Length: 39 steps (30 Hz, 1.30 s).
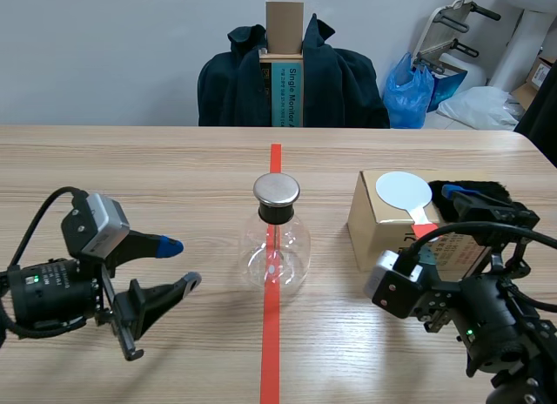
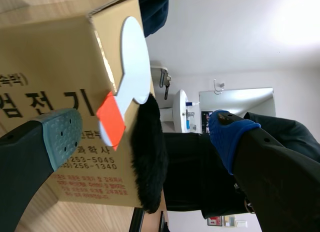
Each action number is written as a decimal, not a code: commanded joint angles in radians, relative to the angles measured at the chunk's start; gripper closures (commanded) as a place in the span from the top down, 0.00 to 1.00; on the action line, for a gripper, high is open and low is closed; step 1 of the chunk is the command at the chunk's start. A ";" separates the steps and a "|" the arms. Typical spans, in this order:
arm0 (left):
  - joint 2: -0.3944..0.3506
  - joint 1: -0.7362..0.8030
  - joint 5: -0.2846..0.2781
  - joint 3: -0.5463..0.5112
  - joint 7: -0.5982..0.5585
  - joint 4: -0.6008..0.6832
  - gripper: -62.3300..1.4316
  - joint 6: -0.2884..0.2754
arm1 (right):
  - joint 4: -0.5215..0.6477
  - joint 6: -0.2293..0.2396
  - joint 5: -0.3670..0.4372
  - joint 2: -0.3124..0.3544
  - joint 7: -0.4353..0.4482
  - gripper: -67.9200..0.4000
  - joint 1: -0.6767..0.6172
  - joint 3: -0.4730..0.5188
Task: Do the electroscope experiment.
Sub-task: 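Return to the home posture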
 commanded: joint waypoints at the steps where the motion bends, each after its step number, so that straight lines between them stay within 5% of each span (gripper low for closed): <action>1: -0.039 0.057 -0.057 -0.045 -0.018 0.084 0.76 0.002 | 0.004 -0.008 0.001 0.021 -0.001 0.76 -0.013 0.012; 3: -0.082 0.132 -0.105 -0.090 -0.042 0.180 0.91 0.002 | 0.004 -0.008 0.014 0.040 0.006 0.76 -0.037 0.012; 6: -0.143 0.251 -0.163 -0.169 -0.045 0.335 1.00 0.002 | 0.010 -0.009 0.074 0.075 0.037 0.76 -0.079 0.014; 14: -0.213 0.547 -0.206 -0.377 0.042 0.631 1.00 0.010 | 0.260 0.001 0.383 0.165 0.111 0.76 -0.224 0.174; 25: -0.210 0.602 -0.217 -0.425 0.122 0.684 1.00 0.059 | 0.621 0.015 0.967 0.218 0.113 0.76 -0.283 0.454; 33: -0.201 0.602 -0.217 -0.425 0.129 0.684 1.00 0.059 | 0.653 0.206 1.198 0.217 0.106 0.76 -0.284 0.517; 39: -0.199 0.602 -0.217 -0.425 0.127 0.684 1.00 0.060 | 0.652 0.406 1.197 0.218 0.094 0.76 -0.283 0.540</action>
